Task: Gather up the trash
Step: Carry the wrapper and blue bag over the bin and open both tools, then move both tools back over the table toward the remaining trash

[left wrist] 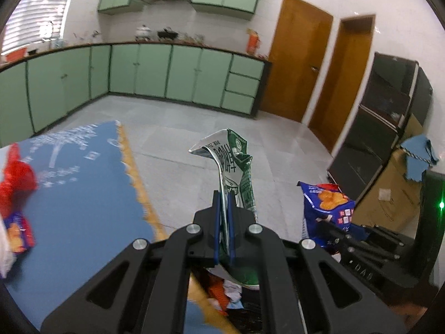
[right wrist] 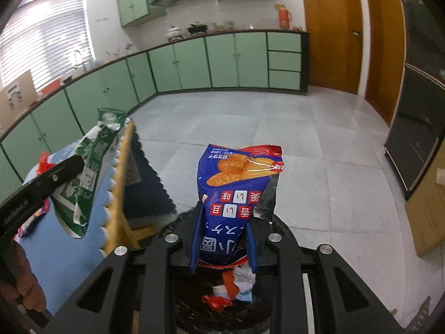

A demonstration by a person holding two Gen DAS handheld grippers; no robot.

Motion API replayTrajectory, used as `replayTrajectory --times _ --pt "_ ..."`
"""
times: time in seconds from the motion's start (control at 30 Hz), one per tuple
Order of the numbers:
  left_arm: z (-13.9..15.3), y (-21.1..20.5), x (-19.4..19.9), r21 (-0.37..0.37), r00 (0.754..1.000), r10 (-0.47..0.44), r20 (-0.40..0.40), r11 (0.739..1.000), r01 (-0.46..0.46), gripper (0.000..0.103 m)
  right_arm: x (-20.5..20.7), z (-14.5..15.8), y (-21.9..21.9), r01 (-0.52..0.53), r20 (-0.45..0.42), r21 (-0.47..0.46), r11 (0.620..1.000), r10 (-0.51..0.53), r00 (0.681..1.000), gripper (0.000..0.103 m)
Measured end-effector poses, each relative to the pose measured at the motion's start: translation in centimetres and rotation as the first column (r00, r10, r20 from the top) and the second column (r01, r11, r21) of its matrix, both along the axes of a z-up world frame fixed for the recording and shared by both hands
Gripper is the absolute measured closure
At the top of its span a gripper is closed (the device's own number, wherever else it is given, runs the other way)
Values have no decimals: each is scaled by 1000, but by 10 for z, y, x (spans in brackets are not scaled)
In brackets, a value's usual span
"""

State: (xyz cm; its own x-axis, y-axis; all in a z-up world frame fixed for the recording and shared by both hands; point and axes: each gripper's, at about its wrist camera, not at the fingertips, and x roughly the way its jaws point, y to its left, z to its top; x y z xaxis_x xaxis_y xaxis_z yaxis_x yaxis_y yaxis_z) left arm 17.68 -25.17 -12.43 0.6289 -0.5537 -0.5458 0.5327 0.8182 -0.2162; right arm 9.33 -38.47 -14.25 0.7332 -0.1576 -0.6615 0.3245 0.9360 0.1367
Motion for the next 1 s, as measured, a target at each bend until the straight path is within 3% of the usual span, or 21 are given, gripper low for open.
replayTrajectory --times 0.2,0.33,0.5,0.8,1.0 --pt "-25 -34 18 43 996 -58 -65 997 61 99 4 -31 -14 24 -55 31 999 -22 998 75" --pt "-35 -44 27 56 992 -83 -98 995 88 97 9 -49 -18 33 -88 44 998 -29 996 59" --pt "-37 -48 31 65 992 -87 -89 994 93 79 12 -60 -24 54 -106 35 998 -50 993 51" --pt "-25 -33 28 60 997 -57 -58 996 60 72 10 -53 -20 59 -92 15 998 -58 994 40" --pt "-9 1 18 49 1000 0 -29 999 1 68 5 -32 -8 44 -48 22 999 -43 998 32"
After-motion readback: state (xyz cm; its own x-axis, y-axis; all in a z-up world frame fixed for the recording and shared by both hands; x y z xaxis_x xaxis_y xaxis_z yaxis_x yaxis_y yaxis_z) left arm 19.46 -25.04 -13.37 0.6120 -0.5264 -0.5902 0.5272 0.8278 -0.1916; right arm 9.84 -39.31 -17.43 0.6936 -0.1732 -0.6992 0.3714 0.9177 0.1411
